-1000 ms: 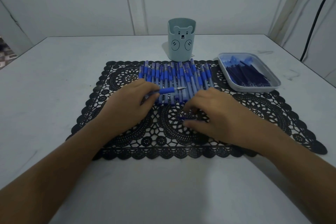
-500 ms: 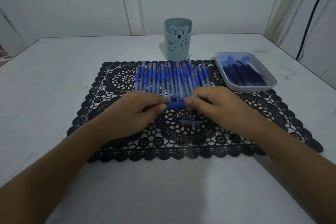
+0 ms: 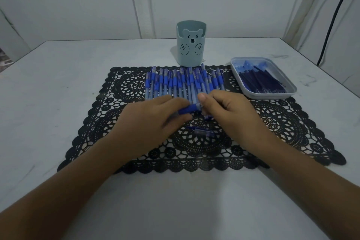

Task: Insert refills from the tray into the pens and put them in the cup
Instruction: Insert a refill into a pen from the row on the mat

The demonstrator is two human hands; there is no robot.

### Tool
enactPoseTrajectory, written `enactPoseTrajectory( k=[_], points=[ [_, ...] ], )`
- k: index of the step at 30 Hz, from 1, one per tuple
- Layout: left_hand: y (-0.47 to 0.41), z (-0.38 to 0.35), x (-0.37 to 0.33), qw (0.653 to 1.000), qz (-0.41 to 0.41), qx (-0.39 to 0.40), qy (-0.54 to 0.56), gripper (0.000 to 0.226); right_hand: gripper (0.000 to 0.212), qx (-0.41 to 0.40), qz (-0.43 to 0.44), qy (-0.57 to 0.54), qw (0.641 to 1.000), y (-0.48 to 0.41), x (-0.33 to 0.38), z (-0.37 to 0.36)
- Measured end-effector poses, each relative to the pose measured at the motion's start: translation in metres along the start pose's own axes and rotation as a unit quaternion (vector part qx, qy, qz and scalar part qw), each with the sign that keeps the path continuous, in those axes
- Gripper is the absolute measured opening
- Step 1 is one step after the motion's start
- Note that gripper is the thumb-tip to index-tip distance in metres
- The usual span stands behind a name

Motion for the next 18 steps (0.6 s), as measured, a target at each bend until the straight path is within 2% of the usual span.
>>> enactPoseTrajectory(
  k=[3, 6, 10, 14, 18],
  points=[
    [-0.001, 0.001, -0.01, 0.995, -0.063, -0.048, -0.067, 0.035, 0.043, 0.037, -0.056, -0.078, 0.995, 0.0, -0.005, -0.006],
    [-0.001, -0.004, -0.014, 0.992, -0.085, -0.043, -0.08, 0.032, 0.042, 0.045, -0.037, -0.064, 0.996, -0.001, -0.005, -0.005],
    [-0.003, -0.003, -0.004, 0.995, 0.015, 0.002, 0.102, 0.036, 0.04, 0.035, 0.024, -0.04, 0.998, 0.001, 0.002, -0.002],
    [-0.001, -0.008, 0.006, 0.966, 0.079, 0.051, 0.241, 0.024, 0.031, 0.041, 0.073, -0.008, 0.996, 0.002, 0.007, -0.002],
    [0.001, -0.01, 0.01, 0.928, 0.12, 0.096, 0.34, 0.026, 0.029, 0.027, 0.135, 0.031, 0.99, 0.004, 0.016, 0.001]
  ],
)
Point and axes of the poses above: each hand's wrist, its own y-axis away from the middle knuckle, its own z-axis out of the back of the hand, x = y × z, the point moved 7 cm from there along -y, towards the middle knuckle, and after that the axes turned 12 degrees about y, right-handed, at the moved point
